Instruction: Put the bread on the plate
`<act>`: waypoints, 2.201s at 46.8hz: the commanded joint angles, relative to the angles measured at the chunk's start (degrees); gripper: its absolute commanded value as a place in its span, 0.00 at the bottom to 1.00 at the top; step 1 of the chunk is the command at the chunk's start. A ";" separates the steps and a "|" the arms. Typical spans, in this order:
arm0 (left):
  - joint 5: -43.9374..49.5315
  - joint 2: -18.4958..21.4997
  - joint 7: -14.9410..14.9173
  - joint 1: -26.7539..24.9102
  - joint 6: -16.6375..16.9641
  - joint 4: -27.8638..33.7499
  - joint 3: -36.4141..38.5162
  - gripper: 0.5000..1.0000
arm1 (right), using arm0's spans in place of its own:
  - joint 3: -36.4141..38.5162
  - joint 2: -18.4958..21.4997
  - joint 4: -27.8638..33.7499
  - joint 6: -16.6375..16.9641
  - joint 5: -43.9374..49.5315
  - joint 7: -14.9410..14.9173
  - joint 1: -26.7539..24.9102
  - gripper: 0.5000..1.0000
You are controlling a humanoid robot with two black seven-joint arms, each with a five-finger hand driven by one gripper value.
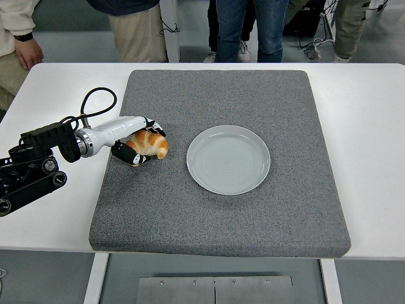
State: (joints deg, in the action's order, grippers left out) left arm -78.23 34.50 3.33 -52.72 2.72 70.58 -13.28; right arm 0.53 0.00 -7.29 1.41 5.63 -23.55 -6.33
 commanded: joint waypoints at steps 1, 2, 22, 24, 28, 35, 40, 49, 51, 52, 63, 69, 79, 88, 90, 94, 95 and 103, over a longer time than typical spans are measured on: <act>0.19 0.48 0.45 -0.89 -0.25 0.00 -0.43 0.00 | 0.00 0.00 0.00 0.00 0.00 0.00 0.00 1.00; 0.19 0.57 0.45 -1.33 -0.34 0.09 -0.52 0.00 | 0.00 0.00 0.00 0.00 0.00 0.00 0.00 1.00; 5.55 4.44 2.29 -16.88 -7.02 0.09 -0.25 0.00 | 0.00 0.00 0.00 0.00 0.00 0.00 0.00 1.00; 5.55 4.79 2.38 -18.20 -7.64 0.09 -0.25 0.00 | 0.00 0.00 0.00 0.00 0.00 0.00 0.00 1.00; 5.55 5.32 2.38 -20.49 -9.22 0.09 -0.34 0.00 | 0.00 0.00 0.00 0.00 0.00 0.00 0.00 1.00; 5.55 5.49 2.47 -24.09 -10.54 0.09 -0.43 0.00 | 0.00 0.00 0.00 0.00 0.00 0.00 0.00 1.00; 5.46 5.49 2.47 -26.37 -12.12 0.18 -0.52 0.00 | 0.00 0.00 0.00 0.00 0.00 0.00 0.00 1.00; 5.37 5.49 3.35 -29.80 -14.23 0.18 -0.34 0.00 | 0.00 0.00 0.00 0.00 0.00 0.00 0.00 1.00; 5.37 5.32 3.35 -30.42 -14.49 0.18 -0.25 0.00 | 0.00 0.00 0.00 0.00 0.00 0.00 0.09 1.00; 5.37 5.32 3.35 -30.68 -14.58 0.18 -0.25 0.00 | 0.00 0.00 0.00 0.00 0.00 0.00 0.09 1.00; 5.20 1.81 3.35 -33.58 -15.55 0.88 -0.08 0.00 | 0.00 0.00 0.00 0.00 0.00 0.00 0.09 1.00; 5.02 -1.01 3.35 -35.17 -16.25 0.97 0.01 0.00 | 0.00 0.00 0.00 0.00 0.00 0.00 0.00 1.00; 4.67 -6.81 3.35 -38.68 -16.34 1.06 4.58 0.00 | 0.00 0.00 0.00 0.00 0.00 0.00 0.00 1.00; 4.67 -11.99 3.35 -39.30 -16.34 1.06 5.11 0.00 | 0.00 0.00 0.00 0.00 0.00 0.00 0.00 1.00; 4.58 -12.96 3.26 -39.39 -16.34 1.06 5.46 0.00 | 0.00 0.00 0.00 0.00 0.00 0.00 0.00 1.00; 4.49 -14.72 3.17 -39.74 -16.34 1.06 6.25 0.00 | 0.00 0.00 0.00 0.00 0.00 0.00 0.00 1.00; 4.41 -15.16 3.17 -39.74 -16.25 0.97 6.51 0.00 | 0.00 0.00 0.00 0.00 0.00 0.00 0.00 1.00; 3.18 -17.97 3.09 -38.95 -16.16 0.70 7.31 0.00 | 0.00 0.00 0.00 0.00 0.00 0.09 0.09 1.00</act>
State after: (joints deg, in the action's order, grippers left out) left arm -74.42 17.42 6.43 -92.17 -13.47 71.47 -6.12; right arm 0.53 0.00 -7.30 1.41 5.63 -23.52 -6.33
